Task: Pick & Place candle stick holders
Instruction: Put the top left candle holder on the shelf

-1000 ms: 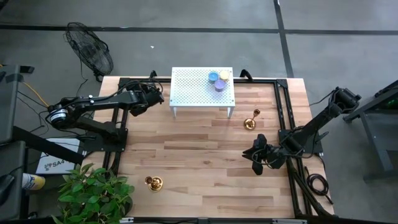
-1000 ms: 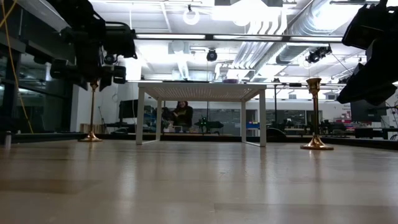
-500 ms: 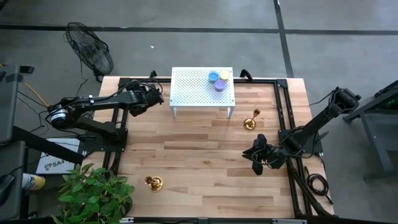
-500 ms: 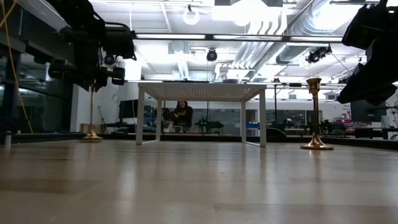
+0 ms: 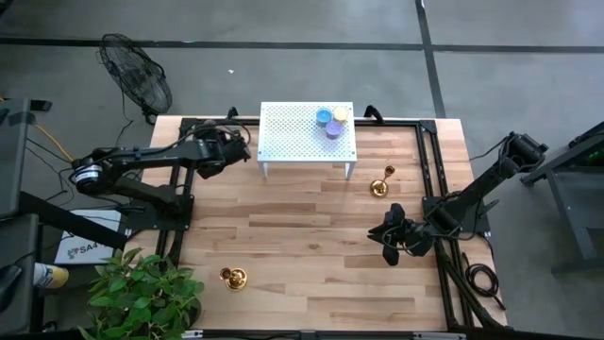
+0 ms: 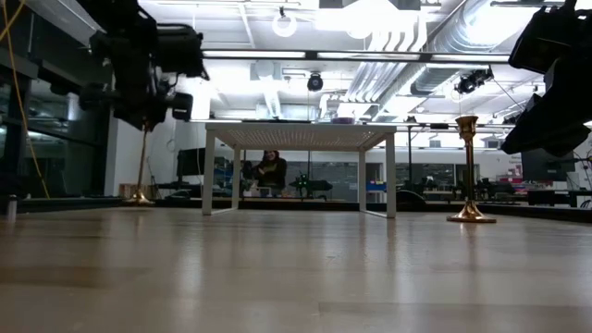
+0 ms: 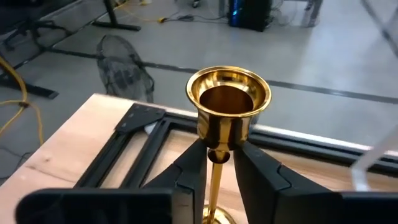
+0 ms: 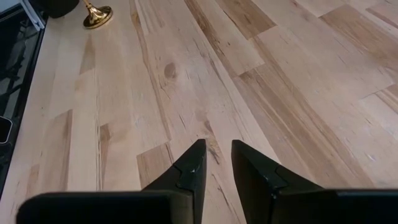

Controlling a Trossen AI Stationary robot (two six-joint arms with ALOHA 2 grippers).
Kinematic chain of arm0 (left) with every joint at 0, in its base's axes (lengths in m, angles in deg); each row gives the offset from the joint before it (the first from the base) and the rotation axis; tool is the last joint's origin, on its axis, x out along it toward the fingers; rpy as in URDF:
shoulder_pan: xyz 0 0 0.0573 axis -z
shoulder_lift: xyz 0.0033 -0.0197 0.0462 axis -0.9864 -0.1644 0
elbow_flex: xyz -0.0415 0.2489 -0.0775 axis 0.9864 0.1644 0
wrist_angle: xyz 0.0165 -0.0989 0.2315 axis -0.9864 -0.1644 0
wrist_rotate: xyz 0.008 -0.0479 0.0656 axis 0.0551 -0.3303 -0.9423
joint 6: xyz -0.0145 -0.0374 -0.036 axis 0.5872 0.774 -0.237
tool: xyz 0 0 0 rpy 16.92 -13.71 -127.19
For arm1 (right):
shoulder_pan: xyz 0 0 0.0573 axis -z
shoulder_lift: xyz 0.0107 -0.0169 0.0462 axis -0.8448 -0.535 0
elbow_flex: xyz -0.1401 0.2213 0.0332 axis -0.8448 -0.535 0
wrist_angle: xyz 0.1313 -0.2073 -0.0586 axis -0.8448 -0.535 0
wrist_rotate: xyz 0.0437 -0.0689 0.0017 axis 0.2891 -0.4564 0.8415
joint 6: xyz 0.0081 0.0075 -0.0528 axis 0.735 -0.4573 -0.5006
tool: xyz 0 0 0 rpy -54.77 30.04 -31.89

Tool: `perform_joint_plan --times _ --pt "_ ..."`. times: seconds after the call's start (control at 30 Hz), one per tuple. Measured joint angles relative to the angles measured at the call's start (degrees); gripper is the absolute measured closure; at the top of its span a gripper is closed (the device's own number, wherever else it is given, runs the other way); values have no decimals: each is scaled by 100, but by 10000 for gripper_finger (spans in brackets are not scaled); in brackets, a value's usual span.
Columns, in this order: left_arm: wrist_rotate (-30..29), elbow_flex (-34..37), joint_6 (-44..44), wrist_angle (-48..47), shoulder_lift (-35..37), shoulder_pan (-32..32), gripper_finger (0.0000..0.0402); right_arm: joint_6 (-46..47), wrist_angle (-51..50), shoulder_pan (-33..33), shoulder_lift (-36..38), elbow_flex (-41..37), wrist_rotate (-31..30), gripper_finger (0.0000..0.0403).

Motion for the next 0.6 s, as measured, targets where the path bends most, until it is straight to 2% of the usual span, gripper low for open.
perform_joint_plan --times 0.33,0.6 --pt "-62 -358 -582 -7 0 407 379 43 0 -2 0 0 54 332" --pt "11 -460 -729 -35 0 517 400 45 0 -2 0 0 140 332"
